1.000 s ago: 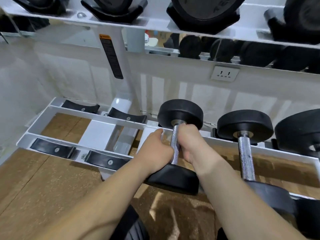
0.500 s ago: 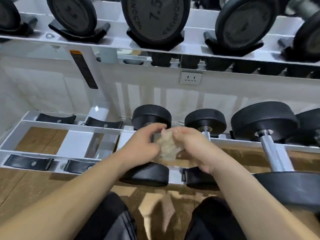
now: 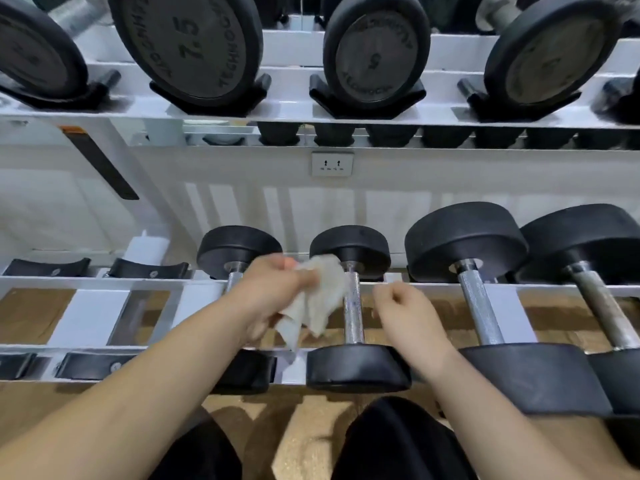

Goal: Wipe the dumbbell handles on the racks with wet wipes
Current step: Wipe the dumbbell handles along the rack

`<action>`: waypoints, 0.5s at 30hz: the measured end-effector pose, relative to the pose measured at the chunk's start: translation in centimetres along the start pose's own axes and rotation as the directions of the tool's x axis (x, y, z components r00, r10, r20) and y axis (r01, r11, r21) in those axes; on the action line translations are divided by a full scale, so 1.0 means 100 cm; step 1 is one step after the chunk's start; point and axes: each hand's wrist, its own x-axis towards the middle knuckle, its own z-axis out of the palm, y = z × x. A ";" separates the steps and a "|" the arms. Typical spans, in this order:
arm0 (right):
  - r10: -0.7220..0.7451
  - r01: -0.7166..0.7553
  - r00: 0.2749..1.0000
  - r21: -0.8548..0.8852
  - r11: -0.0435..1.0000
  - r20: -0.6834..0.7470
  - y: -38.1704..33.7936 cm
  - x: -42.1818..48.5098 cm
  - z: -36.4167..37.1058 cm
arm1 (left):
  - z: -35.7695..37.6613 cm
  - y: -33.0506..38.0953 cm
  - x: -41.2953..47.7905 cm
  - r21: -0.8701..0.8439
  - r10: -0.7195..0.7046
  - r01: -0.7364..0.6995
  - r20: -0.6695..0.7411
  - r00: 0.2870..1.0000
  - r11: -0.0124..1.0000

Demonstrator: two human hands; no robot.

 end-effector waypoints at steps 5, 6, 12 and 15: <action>0.071 -0.078 0.989 -0.048 0.996 -0.127 0.016 -0.010 0.024 | 0.041 -0.010 0.013 0.525 0.495 -0.462 0.087 0.864 0.714; 0.044 -0.053 0.988 -0.056 0.997 -0.145 0.019 -0.009 0.023 | 0.053 -0.018 0.015 0.553 0.421 -0.466 0.215 0.881 0.691; 0.060 -0.045 0.991 0.122 0.992 -0.120 0.021 -0.008 0.015 | 0.074 -0.041 0.032 0.537 0.305 -0.340 0.156 0.939 0.772; 0.091 -0.083 0.993 0.105 0.991 -0.071 0.021 -0.006 0.018 | 0.074 -0.043 0.027 0.607 0.192 -0.188 0.060 0.980 0.772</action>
